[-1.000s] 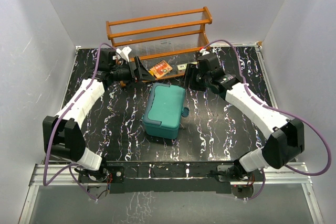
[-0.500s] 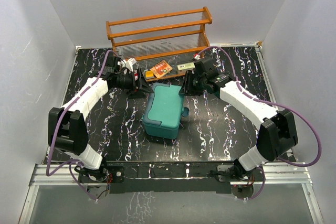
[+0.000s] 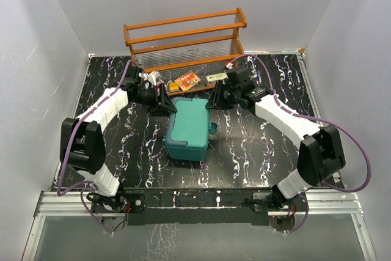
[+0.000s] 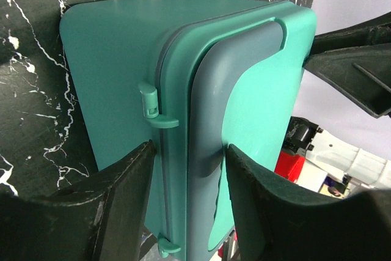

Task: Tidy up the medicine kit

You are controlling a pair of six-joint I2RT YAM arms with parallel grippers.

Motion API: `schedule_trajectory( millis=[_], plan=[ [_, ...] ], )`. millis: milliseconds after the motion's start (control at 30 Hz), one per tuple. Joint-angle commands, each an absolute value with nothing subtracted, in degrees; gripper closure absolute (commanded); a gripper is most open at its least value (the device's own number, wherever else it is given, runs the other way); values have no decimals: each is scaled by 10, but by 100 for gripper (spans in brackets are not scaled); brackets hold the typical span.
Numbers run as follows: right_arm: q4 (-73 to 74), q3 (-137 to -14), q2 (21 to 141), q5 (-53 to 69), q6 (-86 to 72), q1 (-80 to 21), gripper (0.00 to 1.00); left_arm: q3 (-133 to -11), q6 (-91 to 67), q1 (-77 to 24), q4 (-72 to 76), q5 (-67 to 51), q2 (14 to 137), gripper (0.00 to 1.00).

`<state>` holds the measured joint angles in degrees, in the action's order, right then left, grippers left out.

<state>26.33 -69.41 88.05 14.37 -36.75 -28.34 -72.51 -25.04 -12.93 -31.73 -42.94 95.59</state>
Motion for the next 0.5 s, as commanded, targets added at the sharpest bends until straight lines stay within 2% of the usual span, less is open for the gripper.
schedule_trajectory(
  millis=[0, 267, 467],
  plan=[
    [250, -673, 827, 85, -416, -291, 60, -748, -219, -133, -377, -400, 956, 45],
    [225, -593, 751, 47, -445, -286, 22, -733, -241, -133, -354, -408, 924, 29],
    [113, -503, 709, 104, -459, -286, 4, -701, -280, -133, -311, -418, 892, 21]
  ],
)
